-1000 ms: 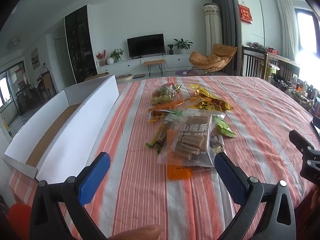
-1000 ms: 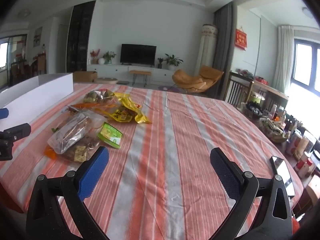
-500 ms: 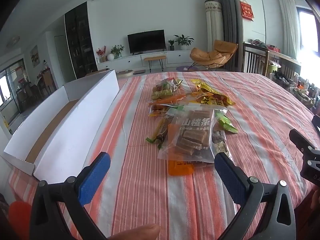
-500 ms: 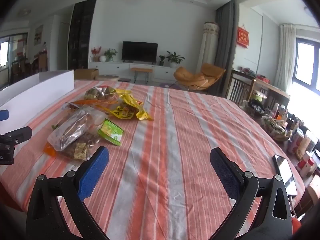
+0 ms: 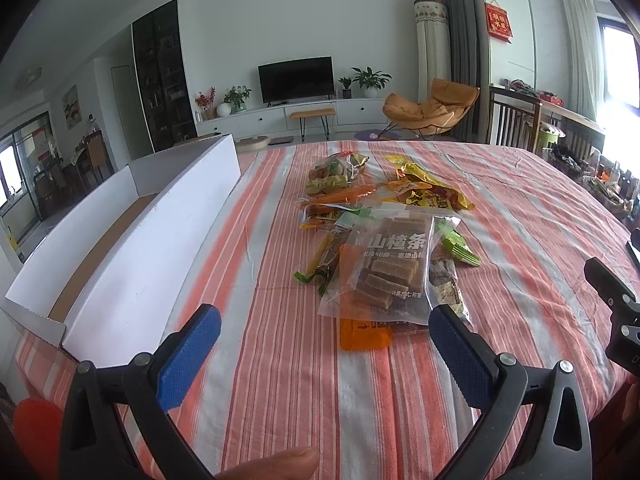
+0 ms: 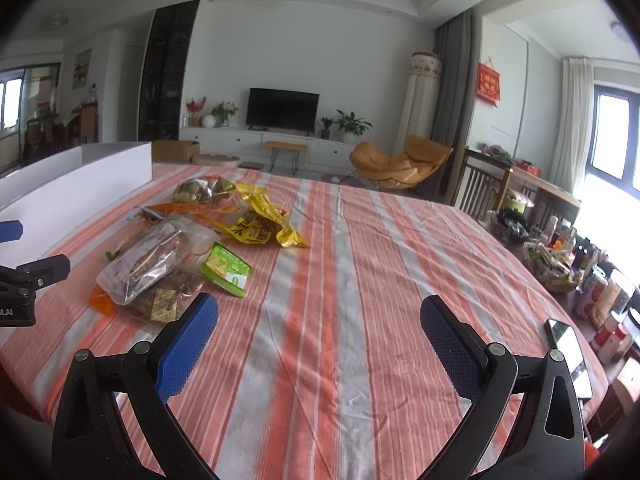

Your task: Organize snacks

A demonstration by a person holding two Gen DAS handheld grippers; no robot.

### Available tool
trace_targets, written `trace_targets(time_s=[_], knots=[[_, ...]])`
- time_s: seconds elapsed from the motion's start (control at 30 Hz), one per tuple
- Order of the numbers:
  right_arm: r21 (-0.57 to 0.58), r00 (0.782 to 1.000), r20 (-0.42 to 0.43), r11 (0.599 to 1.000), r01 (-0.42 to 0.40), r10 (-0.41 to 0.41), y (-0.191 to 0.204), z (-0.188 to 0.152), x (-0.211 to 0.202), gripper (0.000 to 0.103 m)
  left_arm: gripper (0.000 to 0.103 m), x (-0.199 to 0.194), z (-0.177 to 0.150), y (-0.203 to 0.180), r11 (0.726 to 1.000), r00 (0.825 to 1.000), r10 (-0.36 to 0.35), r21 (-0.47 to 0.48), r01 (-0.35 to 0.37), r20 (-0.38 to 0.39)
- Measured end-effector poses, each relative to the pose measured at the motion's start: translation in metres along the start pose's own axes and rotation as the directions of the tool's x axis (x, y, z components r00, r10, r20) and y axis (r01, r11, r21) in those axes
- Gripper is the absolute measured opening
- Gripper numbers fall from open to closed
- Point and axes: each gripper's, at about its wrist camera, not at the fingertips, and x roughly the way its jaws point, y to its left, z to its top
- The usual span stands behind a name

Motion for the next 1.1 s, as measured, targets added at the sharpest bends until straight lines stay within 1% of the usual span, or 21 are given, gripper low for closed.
trace_targets(time_s=[1.1], knots=[[-0.017,1.0,-0.008,1.0,-0.007,0.007,0.0037,-0.0016,0.0041,0.102,0.103,0.0047,-0.0009,0.0018,1.0,1.0,0.008,-0.001,-0.008,-0.012]])
